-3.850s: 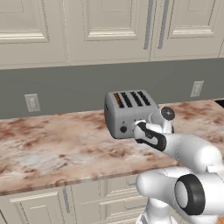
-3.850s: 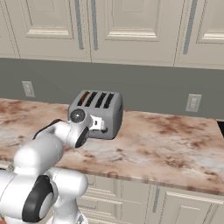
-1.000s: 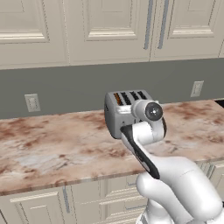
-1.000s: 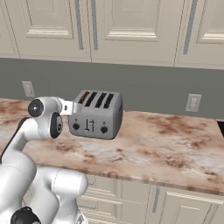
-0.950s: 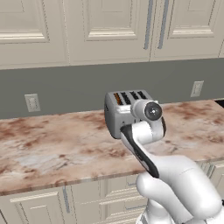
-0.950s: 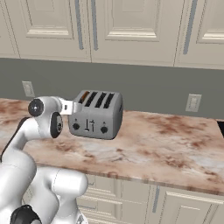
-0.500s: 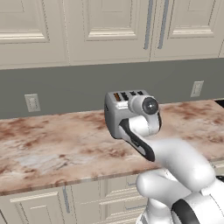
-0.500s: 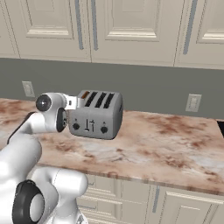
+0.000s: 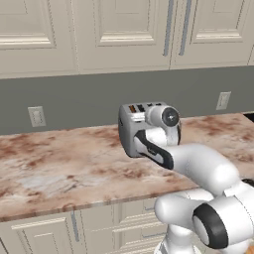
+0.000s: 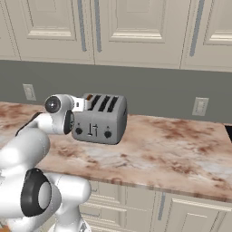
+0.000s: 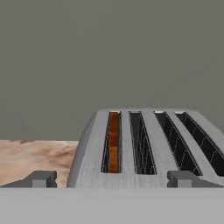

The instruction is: Start the toaster. Once the lever pops up, take the bread to the plate on the dining counter.

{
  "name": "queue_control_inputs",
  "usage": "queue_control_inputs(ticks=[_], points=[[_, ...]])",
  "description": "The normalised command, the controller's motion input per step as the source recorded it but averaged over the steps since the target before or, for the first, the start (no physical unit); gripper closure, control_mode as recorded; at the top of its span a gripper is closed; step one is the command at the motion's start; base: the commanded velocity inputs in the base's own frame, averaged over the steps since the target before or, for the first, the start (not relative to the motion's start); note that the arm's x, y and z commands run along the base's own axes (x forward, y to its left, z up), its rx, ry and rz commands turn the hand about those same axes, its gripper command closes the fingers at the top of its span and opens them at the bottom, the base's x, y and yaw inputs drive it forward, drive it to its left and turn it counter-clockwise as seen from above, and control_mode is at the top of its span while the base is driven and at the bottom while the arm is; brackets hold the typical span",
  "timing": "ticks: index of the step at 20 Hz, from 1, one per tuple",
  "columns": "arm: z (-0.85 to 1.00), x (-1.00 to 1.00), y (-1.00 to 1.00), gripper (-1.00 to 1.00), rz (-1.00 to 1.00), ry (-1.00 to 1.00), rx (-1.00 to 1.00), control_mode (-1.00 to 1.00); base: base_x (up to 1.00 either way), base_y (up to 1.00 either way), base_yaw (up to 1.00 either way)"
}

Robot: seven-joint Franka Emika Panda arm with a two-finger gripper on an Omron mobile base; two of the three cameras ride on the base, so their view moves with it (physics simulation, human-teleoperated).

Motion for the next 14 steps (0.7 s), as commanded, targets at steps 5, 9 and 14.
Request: queue_control_inputs(ticks=[5,9,14], points=[[-0.09,0.12,0.00,-1.00,-0.15,0.00,0.00,-1.00,0.00,0.00,0.00],[0.00,0.08,0.00,-1.00,-0.05,0.00,0.00,-1.00,0.00,0.00,0.00],[0.00,0.24,0.02,-1.00,0.00,0.00,0.00,-1.00,0.00,0.00,0.00]])
